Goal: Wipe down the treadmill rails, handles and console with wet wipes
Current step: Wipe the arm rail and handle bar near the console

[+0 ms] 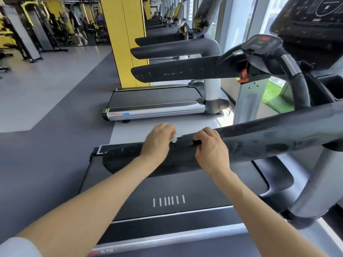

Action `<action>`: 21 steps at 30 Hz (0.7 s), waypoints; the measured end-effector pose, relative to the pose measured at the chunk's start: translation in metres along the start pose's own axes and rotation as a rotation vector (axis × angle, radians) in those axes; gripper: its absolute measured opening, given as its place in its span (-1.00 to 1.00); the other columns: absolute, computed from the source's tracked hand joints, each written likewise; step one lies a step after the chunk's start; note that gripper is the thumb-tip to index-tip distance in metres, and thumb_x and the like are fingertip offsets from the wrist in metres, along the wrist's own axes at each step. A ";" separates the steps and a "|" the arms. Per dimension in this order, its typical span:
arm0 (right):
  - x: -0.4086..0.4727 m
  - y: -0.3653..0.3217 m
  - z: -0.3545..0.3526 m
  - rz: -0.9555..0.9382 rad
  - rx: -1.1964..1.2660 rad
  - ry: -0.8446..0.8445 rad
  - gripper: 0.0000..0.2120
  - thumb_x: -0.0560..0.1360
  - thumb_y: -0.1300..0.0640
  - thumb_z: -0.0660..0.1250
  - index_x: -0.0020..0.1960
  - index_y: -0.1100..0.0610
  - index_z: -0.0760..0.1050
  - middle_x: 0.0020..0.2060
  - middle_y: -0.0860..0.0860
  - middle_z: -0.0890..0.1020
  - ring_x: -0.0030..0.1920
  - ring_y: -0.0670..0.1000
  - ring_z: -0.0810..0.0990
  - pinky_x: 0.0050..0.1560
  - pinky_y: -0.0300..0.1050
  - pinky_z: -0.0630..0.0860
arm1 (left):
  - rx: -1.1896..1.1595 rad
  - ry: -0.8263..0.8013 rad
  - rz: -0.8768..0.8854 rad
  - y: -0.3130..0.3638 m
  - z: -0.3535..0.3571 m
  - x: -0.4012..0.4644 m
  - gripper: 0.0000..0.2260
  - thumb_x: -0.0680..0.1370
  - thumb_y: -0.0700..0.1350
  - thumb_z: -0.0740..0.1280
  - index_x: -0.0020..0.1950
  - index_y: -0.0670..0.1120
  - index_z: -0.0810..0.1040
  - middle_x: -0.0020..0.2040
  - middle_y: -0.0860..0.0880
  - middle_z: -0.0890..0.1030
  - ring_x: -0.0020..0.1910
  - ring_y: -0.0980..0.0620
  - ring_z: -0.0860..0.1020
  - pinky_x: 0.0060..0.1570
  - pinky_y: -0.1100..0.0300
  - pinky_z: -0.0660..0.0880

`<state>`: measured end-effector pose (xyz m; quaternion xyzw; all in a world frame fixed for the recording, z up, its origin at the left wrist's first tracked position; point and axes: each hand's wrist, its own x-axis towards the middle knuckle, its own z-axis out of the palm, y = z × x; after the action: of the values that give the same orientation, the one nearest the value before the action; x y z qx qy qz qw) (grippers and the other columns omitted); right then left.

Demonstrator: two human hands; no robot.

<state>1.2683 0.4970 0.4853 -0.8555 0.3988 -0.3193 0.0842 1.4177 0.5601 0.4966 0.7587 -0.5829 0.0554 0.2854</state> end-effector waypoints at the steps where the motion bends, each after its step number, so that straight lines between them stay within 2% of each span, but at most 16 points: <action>1: 0.001 0.000 0.001 -0.001 0.002 0.009 -0.74 0.35 0.45 0.21 -0.07 0.21 0.54 -0.09 0.02 0.54 -0.04 0.07 0.45 -0.37 -0.15 0.28 | -0.001 -0.004 0.026 0.003 -0.001 0.001 -0.87 0.55 -0.34 0.23 -0.07 -0.15 0.52 -0.13 0.01 0.46 -0.10 0.00 0.42 -0.20 0.14 0.32; 4: 0.003 0.001 0.005 -0.014 0.017 0.028 -0.75 0.34 0.47 0.21 -0.11 0.22 0.54 -0.12 0.03 0.54 -0.08 0.08 0.45 -0.39 -0.15 0.28 | 0.024 -0.046 0.099 -0.012 -0.015 -0.015 -0.94 0.58 -0.22 0.26 -0.03 -0.15 0.52 -0.11 0.05 0.44 -0.10 0.05 0.39 -0.17 0.17 0.33; 8: 0.002 0.004 0.007 -0.046 0.046 0.064 -0.74 0.30 0.50 0.22 -0.16 0.22 0.54 -0.17 0.03 0.54 -0.15 0.09 0.46 -0.46 -0.15 0.31 | 0.067 -0.044 0.062 -0.043 -0.037 -0.047 -0.94 0.53 -0.29 0.32 -0.09 -0.15 0.54 -0.10 -0.04 0.54 -0.11 -0.03 0.49 -0.22 0.17 0.41; 10: 0.002 0.004 0.008 -0.043 0.055 0.073 -0.74 0.30 0.50 0.21 -0.16 0.22 0.53 -0.18 0.03 0.54 -0.15 0.09 0.45 -0.45 -0.16 0.30 | 0.058 -0.032 0.049 -0.041 -0.036 -0.047 -0.94 0.52 -0.30 0.33 -0.10 -0.17 0.55 -0.11 -0.07 0.56 -0.13 -0.05 0.50 -0.25 0.21 0.37; 16: 0.005 0.005 0.010 -0.074 0.065 0.093 -0.76 0.29 0.49 0.23 -0.18 0.23 0.53 -0.20 0.05 0.55 -0.18 0.12 0.47 -0.44 -0.14 0.28 | -0.015 -0.010 0.120 0.007 0.001 -0.006 -0.92 0.56 -0.29 0.27 -0.04 -0.15 0.54 -0.06 -0.06 0.55 -0.03 -0.04 0.47 -0.11 0.10 0.43; 19: 0.005 0.005 0.011 -0.073 0.069 0.092 -0.77 0.29 0.49 0.23 -0.17 0.24 0.53 -0.20 0.05 0.55 -0.17 0.12 0.47 -0.42 -0.15 0.27 | 0.010 -0.053 0.163 -0.004 -0.006 -0.011 -0.93 0.56 -0.28 0.28 -0.05 -0.14 0.52 -0.08 -0.03 0.53 -0.08 -0.01 0.45 -0.15 0.10 0.43; 21: 0.005 0.005 0.012 -0.066 0.074 0.094 -0.76 0.30 0.49 0.22 -0.16 0.24 0.53 -0.19 0.05 0.55 -0.16 0.11 0.47 -0.40 -0.16 0.26 | 0.021 -0.066 0.149 -0.025 -0.020 -0.028 -0.94 0.55 -0.26 0.29 -0.06 -0.13 0.53 -0.08 0.00 0.53 -0.09 0.02 0.45 -0.19 0.18 0.39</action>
<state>1.2747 0.4883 0.4762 -0.8487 0.3617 -0.3761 0.0864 1.4369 0.5981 0.4919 0.7176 -0.6462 0.0574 0.2532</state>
